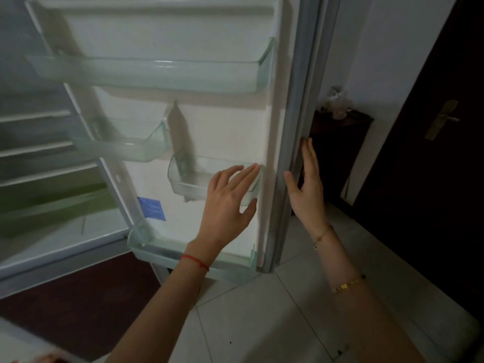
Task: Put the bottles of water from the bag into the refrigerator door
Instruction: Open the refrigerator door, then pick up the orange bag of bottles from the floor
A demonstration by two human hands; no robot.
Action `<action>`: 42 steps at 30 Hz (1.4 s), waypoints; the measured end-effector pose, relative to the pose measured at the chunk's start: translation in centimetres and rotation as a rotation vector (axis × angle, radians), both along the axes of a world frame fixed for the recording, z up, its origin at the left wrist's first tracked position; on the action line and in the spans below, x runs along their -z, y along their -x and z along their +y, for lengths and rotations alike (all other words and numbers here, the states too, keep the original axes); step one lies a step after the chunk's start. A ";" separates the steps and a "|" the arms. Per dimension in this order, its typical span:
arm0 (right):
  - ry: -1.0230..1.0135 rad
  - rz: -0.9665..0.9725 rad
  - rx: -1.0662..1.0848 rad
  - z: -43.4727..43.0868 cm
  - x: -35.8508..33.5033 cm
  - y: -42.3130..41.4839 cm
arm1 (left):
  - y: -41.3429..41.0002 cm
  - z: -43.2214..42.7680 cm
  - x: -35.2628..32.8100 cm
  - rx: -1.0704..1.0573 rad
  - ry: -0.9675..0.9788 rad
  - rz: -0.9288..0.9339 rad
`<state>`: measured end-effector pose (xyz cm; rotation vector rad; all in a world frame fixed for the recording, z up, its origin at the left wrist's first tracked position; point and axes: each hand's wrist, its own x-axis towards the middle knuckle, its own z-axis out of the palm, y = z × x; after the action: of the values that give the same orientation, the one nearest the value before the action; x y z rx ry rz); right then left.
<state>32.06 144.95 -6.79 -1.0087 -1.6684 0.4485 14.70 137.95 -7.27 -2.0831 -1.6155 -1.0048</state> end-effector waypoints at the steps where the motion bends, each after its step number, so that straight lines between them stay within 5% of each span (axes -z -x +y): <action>1: 0.001 -0.011 0.000 -0.4 -0.1 -0.2 | 0.1 -0.3 0.0 -0.005 0.009 0.003; 10: -0.055 -0.009 -0.041 -6.5 -0.9 -0.3 | 1.0 -6.4 0.2 -0.098 0.051 -0.197; 20: -0.015 -0.059 -0.369 -13.4 -0.2 4.9 | 4.6 -17.2 0.1 -0.239 0.029 -0.412; 42: 0.019 -0.426 -0.891 -27.5 1.6 26.0 | 21.7 -41.1 1.7 -0.802 0.147 -0.367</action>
<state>6.02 117.48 -8.41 -0.3186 -2.4756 0.8642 -7.00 96.81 -8.93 -1.1251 -2.4601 -1.0016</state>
